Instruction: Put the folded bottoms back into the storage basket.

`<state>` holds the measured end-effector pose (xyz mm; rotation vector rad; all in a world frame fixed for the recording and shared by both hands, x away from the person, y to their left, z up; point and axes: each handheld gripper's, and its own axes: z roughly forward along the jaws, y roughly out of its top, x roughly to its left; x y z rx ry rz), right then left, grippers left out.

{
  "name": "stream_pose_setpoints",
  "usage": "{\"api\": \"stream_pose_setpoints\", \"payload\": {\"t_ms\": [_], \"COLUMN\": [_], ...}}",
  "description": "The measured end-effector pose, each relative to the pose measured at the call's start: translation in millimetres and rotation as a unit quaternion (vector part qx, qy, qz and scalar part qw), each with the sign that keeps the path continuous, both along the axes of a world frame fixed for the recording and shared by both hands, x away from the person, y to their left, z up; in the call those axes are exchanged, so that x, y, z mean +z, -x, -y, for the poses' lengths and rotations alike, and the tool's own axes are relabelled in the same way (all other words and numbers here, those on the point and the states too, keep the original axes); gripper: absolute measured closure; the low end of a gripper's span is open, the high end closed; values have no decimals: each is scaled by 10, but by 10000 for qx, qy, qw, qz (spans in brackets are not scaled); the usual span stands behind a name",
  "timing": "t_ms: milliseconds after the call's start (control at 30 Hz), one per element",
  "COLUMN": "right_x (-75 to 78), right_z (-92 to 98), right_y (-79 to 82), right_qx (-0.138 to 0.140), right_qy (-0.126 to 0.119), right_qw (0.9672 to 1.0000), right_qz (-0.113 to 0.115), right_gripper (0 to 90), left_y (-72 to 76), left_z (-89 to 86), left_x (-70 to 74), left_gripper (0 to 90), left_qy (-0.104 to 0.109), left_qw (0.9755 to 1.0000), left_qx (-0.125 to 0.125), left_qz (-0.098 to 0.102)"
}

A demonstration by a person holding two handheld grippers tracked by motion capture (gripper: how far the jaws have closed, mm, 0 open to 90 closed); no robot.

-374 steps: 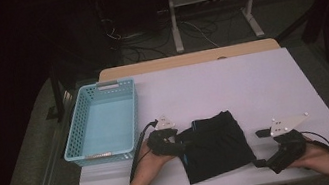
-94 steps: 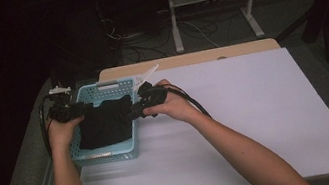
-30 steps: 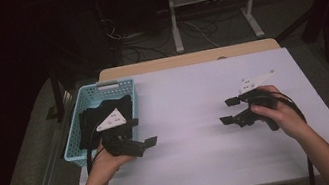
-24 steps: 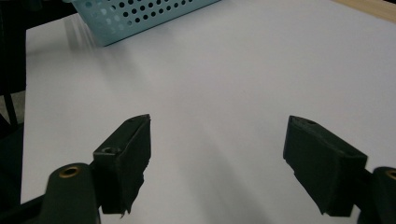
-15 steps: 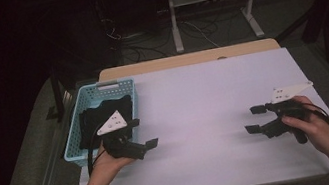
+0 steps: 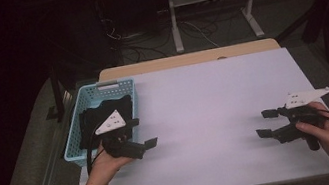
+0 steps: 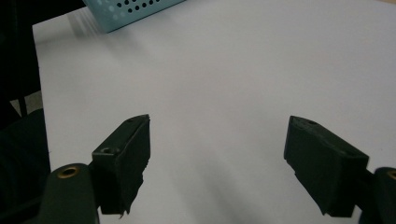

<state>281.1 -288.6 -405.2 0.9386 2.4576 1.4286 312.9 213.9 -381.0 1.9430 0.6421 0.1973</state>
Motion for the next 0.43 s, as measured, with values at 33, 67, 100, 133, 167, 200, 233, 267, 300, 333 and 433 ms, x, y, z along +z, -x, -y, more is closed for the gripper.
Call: {"api": "stream_pose_setpoints", "payload": {"t_ms": [33, 67, 100, 133, 167, 200, 233, 267, 300, 333, 433], "right_x": [-14, -14, -31, -31, -37, -40, -35, -32, -32, -30, -26], "right_z": [1, 1, -4, -4, -6, -7, -7, -7, -7, -4, 10], "right_y": [-9, -9, -16, -16, -18, -20, -18, -16, -16, -16, -17], "right_qx": [14, 14, 24, 24, 25, 27, 21, 23, 23, 19, 7], "right_qy": [11, 11, 36, 36, 49, 49, 47, 39, 39, 39, 30], "right_qw": [10000, 10000, 10000, 10000, 10000, 10000, 10000, 10000, 10000, 10000, 10000], "right_qz": [-11, -11, -28, -28, -32, -35, -32, -30, -30, -21, -14], "right_gripper": [228, 228, 228, 228, 228, 228, 228, 227, 227, 227, 226], "left_y": [-1, -1, -2, -2, -1, -1, -1, -1, -1, -1, 0], "left_z": [-1, -1, -1, -1, -1, 0, -1, -2, -2, -2, 2], "left_x": [-3, -3, -3, -3, -3, -3, -3, -3, -3, -3, -4], "left_gripper": [0, 0, 0, 0, 0, 0, 0, 0, 0, 0, 0], "left_qy": [-1, -1, -6, -6, -4, 1, 6, 7, 7, 9, -13], "left_qw": [10000, 10000, 10000, 10000, 10000, 10000, 10000, 10000, 10000, 10000, 10000], "left_qx": [-11, -11, -18, -18, -20, -19, -18, -18, -18, -18, -25], "left_qz": [-11, -11, -24, -24, -17, -17, -19, -20, -20, -18, -21]}}
